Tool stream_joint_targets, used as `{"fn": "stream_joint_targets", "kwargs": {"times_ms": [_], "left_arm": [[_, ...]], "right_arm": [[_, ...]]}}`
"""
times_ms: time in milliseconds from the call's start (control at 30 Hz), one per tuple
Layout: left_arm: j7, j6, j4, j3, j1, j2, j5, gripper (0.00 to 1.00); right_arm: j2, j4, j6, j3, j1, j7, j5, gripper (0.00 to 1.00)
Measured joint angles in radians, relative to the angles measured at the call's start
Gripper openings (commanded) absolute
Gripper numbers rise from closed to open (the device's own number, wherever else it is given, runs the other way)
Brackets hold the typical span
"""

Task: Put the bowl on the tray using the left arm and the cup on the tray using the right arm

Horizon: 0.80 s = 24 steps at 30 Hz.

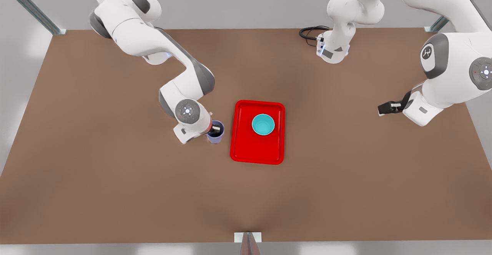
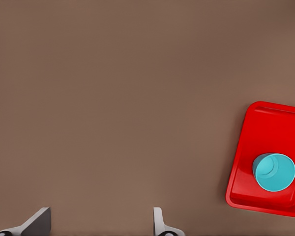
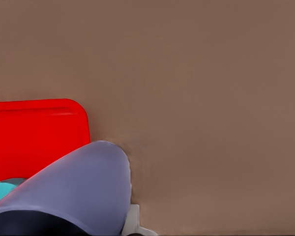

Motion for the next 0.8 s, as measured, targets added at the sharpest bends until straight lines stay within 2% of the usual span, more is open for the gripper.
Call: {"fn": "stream_joint_targets", "kwargs": {"times_ms": [100, 400, 633, 800], "left_arm": [[0.0, 0.0, 0.0, 0.0, 0.001, 0.0, 0.0, 1.0], [0.0, 0.0, 0.0, 0.0, 0.001, 0.012, 0.0, 1.0], [0.0, 0.0, -0.006, 0.001, 0.001, 0.012, 0.0, 1.0], [0.0, 0.0, -0.006, 0.002, 0.001, 0.019, 0.0, 1.0]], "right_arm": [[0.061, 0.022, 0.092, 0.0, 0.056, 0.078, 0.0, 0.21], [0.229, 0.194, 0.155, -0.009, 0.158, 0.14, -0.002, 0.21], [0.297, 0.198, 0.243, -0.056, 0.188, 0.133, -0.001, 0.21], [0.338, 0.212, 0.264, -0.06, 0.194, 0.129, -0.001, 0.21]]}}
